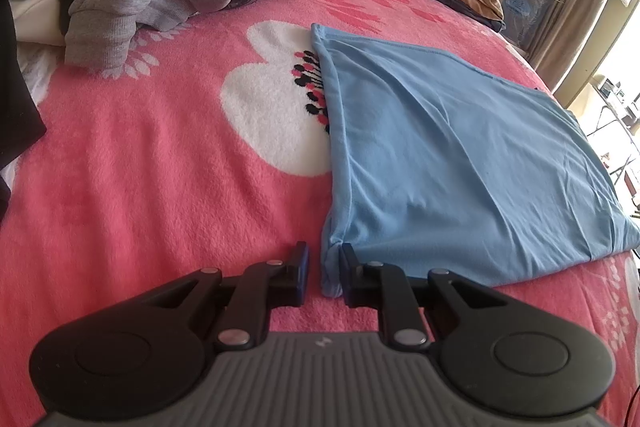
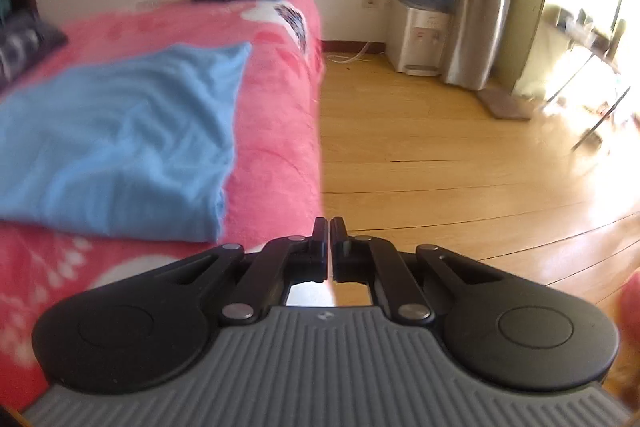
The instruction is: Fold clothes
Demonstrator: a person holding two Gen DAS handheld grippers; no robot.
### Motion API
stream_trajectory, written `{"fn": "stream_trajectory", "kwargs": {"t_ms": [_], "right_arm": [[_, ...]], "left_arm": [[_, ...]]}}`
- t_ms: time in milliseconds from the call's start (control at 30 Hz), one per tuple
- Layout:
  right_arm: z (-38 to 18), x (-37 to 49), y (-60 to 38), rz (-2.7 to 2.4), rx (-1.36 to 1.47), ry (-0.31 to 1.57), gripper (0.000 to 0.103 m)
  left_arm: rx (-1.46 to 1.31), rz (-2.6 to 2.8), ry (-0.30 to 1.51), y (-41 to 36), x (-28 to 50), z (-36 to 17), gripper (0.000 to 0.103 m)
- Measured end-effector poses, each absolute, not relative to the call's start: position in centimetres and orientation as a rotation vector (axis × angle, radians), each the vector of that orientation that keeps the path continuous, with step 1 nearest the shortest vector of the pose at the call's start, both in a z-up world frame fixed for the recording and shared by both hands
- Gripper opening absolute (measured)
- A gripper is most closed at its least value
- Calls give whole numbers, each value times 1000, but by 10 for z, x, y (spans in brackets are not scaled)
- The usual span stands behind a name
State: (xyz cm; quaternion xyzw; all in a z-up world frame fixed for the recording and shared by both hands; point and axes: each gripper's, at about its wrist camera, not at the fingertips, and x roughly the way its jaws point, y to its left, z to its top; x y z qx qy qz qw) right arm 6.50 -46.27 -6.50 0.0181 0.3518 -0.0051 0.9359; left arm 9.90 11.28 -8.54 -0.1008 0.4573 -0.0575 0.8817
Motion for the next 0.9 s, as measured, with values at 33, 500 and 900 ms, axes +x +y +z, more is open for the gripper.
{"fn": "stream_trajectory", "kwargs": {"t_ms": [33, 500, 900], "right_arm": [[-62, 63, -459, 35, 26, 718, 10], [-63, 89, -424, 243, -126, 777, 1], [-43, 90, -446, 185, -174, 708, 1]], "left_arm": [[-211, -122, 952, 113, 99, -86, 18], [-107, -98, 915, 99, 97, -82, 6], [-16, -142, 911, 98, 95, -82, 5]]}}
